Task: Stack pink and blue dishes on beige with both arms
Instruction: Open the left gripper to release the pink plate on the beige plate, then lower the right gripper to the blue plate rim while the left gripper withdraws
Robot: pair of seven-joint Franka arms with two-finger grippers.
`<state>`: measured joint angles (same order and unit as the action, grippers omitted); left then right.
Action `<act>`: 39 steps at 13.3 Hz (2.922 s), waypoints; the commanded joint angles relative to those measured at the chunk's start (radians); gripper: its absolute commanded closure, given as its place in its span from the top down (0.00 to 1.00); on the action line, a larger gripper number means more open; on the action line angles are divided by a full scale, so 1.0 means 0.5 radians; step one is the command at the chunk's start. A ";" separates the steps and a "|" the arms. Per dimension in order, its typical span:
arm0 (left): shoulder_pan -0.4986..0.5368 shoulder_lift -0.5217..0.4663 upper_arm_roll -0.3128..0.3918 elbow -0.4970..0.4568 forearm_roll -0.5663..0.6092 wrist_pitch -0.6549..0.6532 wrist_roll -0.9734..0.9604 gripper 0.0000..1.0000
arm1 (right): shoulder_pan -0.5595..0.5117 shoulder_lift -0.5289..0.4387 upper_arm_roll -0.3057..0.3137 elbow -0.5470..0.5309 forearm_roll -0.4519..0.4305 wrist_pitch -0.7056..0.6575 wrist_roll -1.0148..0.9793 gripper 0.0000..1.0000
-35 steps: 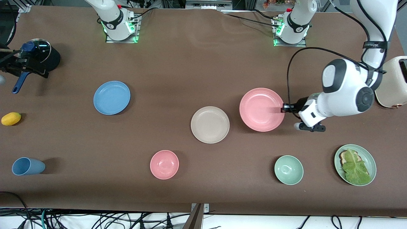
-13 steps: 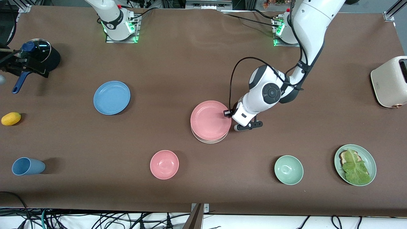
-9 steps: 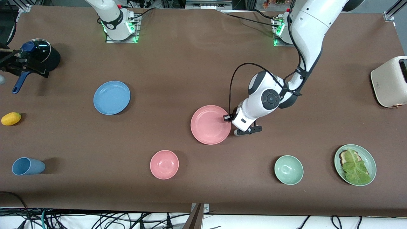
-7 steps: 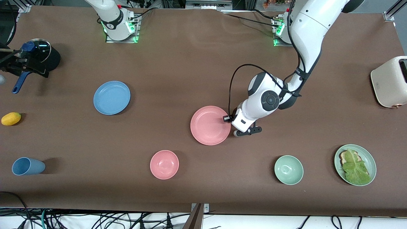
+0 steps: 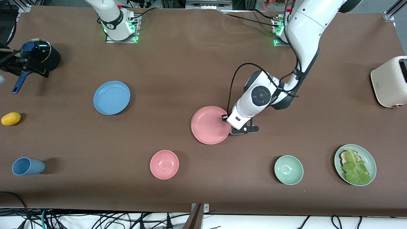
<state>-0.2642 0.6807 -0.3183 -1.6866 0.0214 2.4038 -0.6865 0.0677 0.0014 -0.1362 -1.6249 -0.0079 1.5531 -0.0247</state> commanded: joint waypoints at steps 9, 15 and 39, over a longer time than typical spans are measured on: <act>0.046 -0.021 0.023 0.054 0.077 -0.052 0.044 0.60 | 0.000 0.003 -0.004 0.025 0.016 -0.032 0.031 1.00; 0.209 -0.162 0.160 0.093 0.077 -0.457 0.712 0.74 | -0.019 0.276 -0.010 -0.024 0.031 -0.035 0.016 1.00; 0.455 -0.572 0.756 0.719 -0.199 -1.764 1.674 1.00 | -0.188 0.902 -0.255 -1.058 1.080 1.143 -1.168 0.87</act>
<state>-0.0409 0.4396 0.0530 -1.3421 -0.0554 1.5748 0.1608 -0.0175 0.4501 -0.2687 -2.1368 0.4746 2.1106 -0.5477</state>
